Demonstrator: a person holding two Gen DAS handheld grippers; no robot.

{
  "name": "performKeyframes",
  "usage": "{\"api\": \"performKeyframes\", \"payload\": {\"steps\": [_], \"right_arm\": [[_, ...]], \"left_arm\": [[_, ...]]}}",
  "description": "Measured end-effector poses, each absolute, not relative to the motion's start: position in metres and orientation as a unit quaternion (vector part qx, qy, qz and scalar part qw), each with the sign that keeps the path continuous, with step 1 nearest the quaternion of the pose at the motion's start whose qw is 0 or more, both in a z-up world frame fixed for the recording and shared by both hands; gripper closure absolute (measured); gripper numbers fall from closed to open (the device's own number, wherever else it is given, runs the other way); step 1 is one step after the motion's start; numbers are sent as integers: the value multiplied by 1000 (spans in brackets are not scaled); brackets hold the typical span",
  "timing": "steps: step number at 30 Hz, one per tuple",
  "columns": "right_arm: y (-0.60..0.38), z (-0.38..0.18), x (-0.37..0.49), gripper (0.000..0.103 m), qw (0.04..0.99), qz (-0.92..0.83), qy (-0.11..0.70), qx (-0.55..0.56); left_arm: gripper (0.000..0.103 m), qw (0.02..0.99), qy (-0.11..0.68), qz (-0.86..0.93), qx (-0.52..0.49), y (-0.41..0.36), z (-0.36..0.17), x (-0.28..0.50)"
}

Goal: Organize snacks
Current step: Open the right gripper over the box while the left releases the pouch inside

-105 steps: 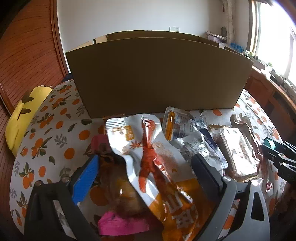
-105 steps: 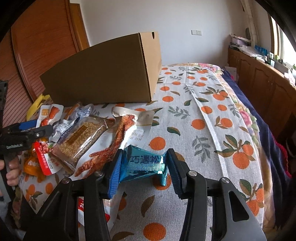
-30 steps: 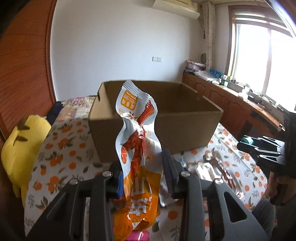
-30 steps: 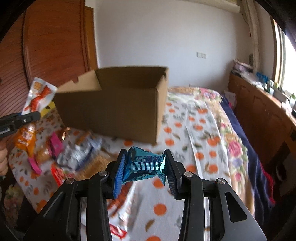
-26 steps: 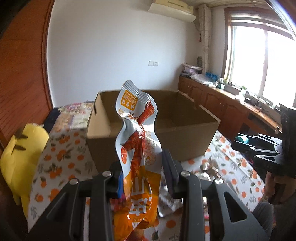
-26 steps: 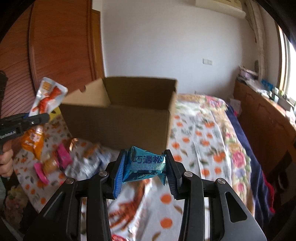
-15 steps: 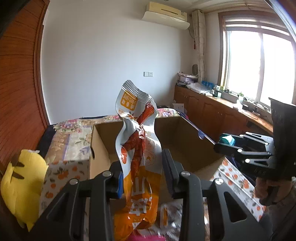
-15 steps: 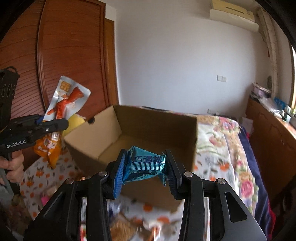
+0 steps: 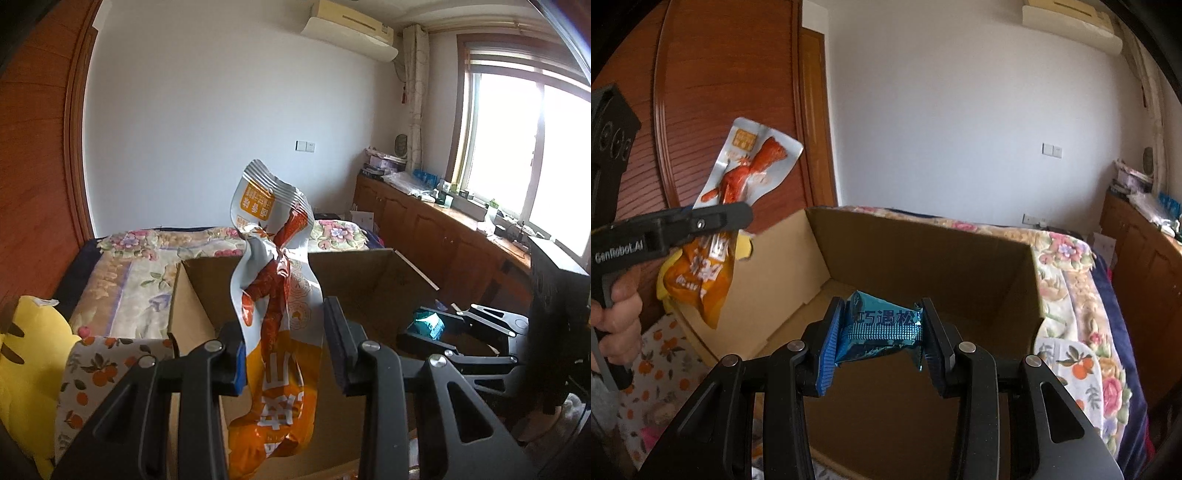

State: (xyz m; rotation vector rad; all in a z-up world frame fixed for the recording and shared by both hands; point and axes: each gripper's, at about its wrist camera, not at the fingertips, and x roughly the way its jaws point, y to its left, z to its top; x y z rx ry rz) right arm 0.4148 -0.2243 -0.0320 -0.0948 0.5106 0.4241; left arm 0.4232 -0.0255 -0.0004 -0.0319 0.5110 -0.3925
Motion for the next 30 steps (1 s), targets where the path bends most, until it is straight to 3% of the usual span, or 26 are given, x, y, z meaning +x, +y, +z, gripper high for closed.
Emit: {"api": "performKeyframes", "payload": {"steps": [11, 16, 30], "right_arm": [[-224, -53, 421, 59, 937, 221, 266, -53], [-224, -53, 419, 41, 938, 224, 262, -43], [-230, -16, 385, 41, 948, 199, 242, -52]], "left_arm": [[65, 947, 266, -181, 0, -37, -23, 431], [58, 948, 266, -174, 1, -35, -23, 431], [55, 950, 266, -161, 28, -22, -5, 386]]}}
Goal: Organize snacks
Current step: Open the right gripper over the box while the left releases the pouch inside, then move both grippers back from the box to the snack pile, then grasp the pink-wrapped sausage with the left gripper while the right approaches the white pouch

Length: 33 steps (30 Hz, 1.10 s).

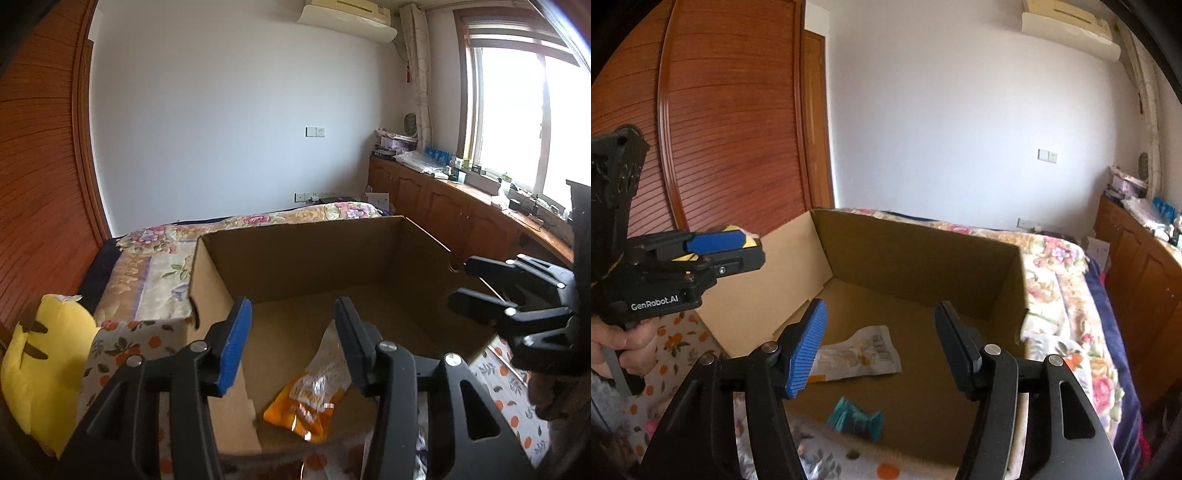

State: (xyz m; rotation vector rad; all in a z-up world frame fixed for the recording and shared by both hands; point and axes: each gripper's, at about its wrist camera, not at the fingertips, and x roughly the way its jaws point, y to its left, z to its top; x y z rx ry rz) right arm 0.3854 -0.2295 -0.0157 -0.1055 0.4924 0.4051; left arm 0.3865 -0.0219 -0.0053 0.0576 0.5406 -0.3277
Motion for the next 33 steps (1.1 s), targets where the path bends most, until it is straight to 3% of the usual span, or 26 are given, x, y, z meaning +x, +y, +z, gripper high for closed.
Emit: {"api": "performKeyframes", "payload": {"steps": [15, 33], "right_arm": [[-258, -23, 277, 41, 950, 130, 281, -32], [-278, -120, 245, 41, 925, 86, 368, 34]], "left_arm": [[46, 936, 310, -164, 33, 0, -24, 299], [44, 905, 386, -175, 31, 1, -111, 244]]}}
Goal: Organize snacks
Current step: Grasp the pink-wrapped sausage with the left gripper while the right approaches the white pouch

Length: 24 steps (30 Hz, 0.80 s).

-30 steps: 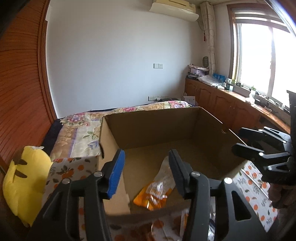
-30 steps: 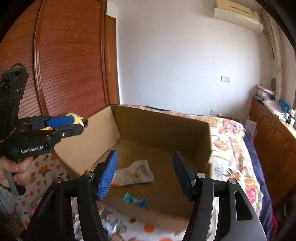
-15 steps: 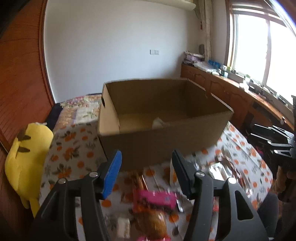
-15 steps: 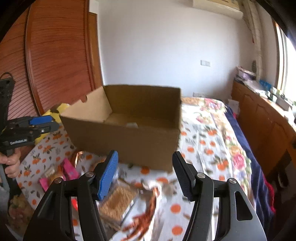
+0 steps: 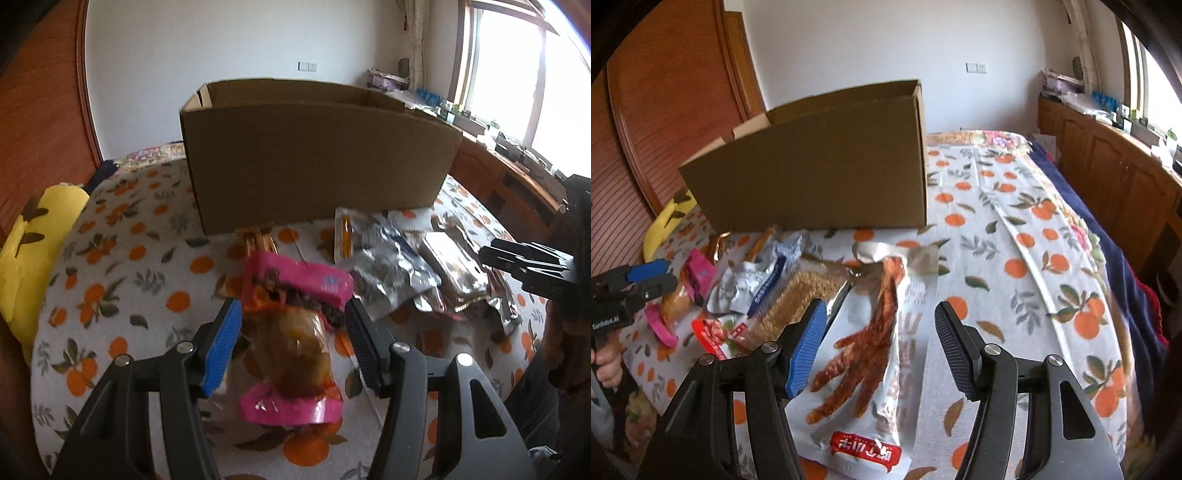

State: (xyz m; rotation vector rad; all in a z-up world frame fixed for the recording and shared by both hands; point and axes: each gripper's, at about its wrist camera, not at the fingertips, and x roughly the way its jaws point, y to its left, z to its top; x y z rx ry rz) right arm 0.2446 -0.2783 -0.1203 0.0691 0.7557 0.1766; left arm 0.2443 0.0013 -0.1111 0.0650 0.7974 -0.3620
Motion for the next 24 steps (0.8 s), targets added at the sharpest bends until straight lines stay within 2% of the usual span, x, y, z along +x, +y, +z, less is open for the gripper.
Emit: {"api": "performKeyframes", "payload": {"steps": [13, 24], "right_arm": [[-272, -143, 240, 37, 920, 71, 386, 20], [-266, -146, 243, 31, 920, 63, 386, -1]], "left_arm": [[35, 893, 415, -167, 49, -9, -133, 249], [34, 893, 417, -152, 70, -17, -141, 252]]}}
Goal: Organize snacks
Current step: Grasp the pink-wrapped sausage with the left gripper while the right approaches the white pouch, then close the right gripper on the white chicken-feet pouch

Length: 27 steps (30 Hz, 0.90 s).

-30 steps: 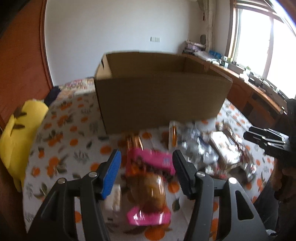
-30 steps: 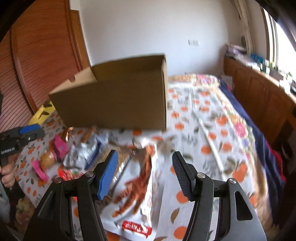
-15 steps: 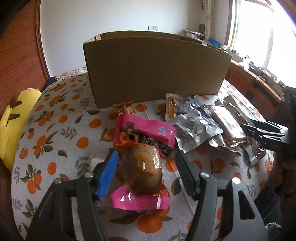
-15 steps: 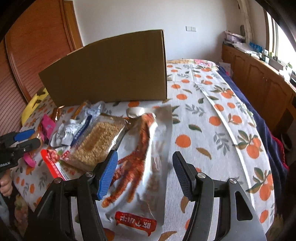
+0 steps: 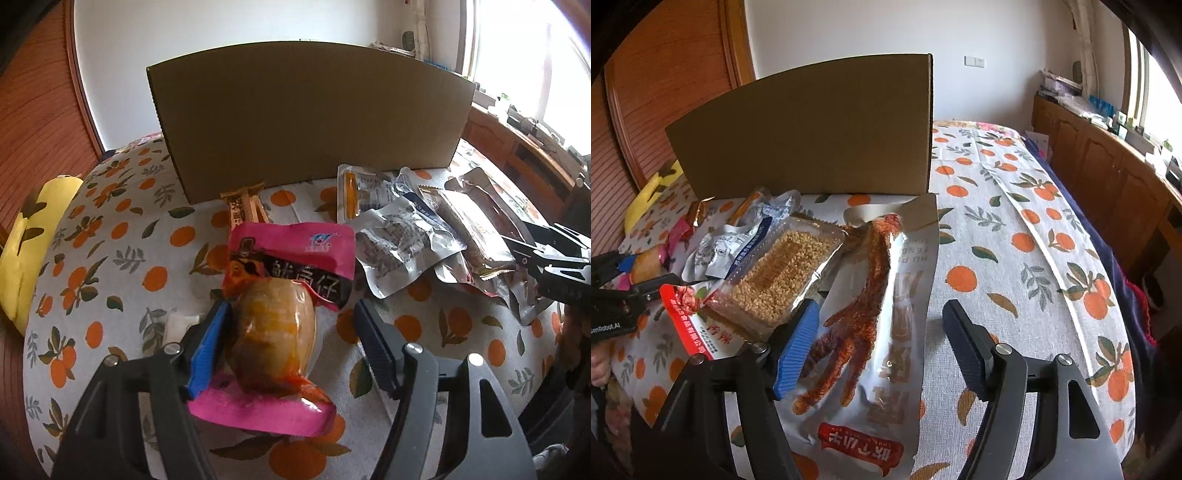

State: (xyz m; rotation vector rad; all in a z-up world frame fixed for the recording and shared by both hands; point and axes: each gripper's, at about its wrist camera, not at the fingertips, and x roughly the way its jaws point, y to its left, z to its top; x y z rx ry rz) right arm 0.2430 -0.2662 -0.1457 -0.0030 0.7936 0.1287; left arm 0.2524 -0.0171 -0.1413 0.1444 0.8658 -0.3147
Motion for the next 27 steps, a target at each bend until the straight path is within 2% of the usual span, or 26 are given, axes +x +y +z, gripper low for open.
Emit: {"api": "performKeyframes", "payload": {"steps": [10, 15, 23, 26, 27], "right_arm": [[-265, -147, 244, 27, 920, 64, 387, -3], [-260, -149, 244, 22, 917, 67, 392, -17], [-253, -152, 246, 20, 916, 59, 395, -34], [-253, -152, 246, 20, 916, 59, 396, -35], [-253, -152, 246, 19, 916, 59, 396, -36]], "left_arm": [[29, 895, 416, -149, 68, -18, -142, 255], [29, 895, 415, -150, 68, -18, -142, 255], [29, 895, 415, -149, 67, -18, -141, 254], [31, 895, 415, -151, 64, -18, -141, 253], [36, 896, 412, -151, 63, -17, -141, 252]]}}
